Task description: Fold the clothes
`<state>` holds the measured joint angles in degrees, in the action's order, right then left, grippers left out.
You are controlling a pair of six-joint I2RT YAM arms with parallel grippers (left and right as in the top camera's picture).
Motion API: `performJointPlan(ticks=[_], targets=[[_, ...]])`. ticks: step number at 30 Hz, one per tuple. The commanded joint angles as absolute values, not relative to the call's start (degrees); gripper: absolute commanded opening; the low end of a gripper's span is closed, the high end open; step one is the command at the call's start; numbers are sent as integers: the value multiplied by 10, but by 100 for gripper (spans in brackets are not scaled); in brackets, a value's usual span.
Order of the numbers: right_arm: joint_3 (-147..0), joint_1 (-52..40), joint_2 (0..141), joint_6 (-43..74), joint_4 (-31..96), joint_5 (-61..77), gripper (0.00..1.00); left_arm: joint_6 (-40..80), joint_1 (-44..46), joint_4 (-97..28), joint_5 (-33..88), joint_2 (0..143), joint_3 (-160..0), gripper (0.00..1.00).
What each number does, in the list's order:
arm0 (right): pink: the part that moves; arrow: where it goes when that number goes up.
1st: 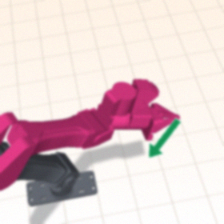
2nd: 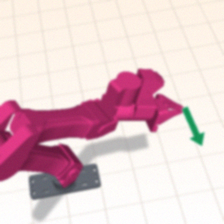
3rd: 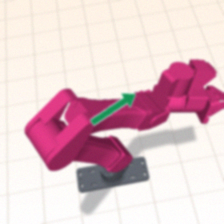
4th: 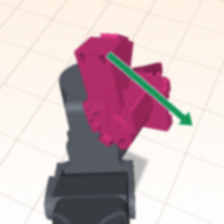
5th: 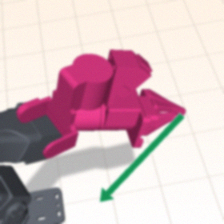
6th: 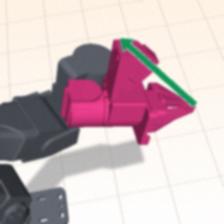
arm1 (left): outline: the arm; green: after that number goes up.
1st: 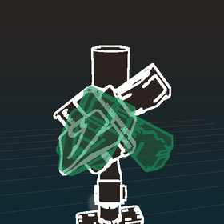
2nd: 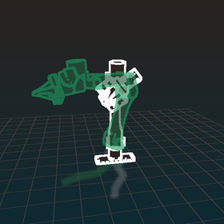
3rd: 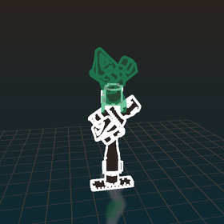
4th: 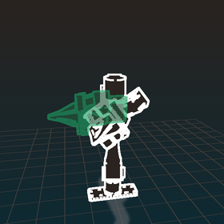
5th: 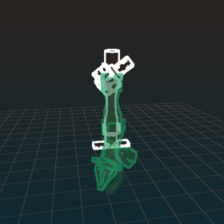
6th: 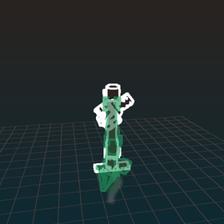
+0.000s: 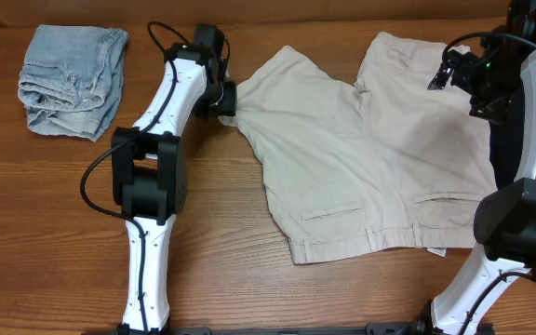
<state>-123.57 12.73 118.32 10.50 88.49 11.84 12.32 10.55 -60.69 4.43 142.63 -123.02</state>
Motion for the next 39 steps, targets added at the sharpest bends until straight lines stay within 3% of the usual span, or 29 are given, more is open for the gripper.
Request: performJointPlan(ticks=[1, 13, 22, 26, 33, 39], targets=[[-1234, 109, 1165, 107, 880, 124, 100, 155, 63, -637, -20, 1433, -1220, 41], [-1229, 32, 1197, 125, 861, 125, 100, 149, -101, -747, -120, 1432, -1221, 40], [-1132, 12, 1206, 164, 820, 132, 100, 62, -101, -778, -104, 1419, -1253, 41], [-1081, 11, 1206, 168, 805, 134, 100, -4, -60, -789, -83, 1399, -1300, 54], [-1071, 11, 1202, 168, 796, 147, 100, -53, 32, -799, -74, 1378, -1431, 95], [-1069, 5, 1202, 167, 813, 147, 100, -101, 117, -738, -74, 1378, -1484, 100]])
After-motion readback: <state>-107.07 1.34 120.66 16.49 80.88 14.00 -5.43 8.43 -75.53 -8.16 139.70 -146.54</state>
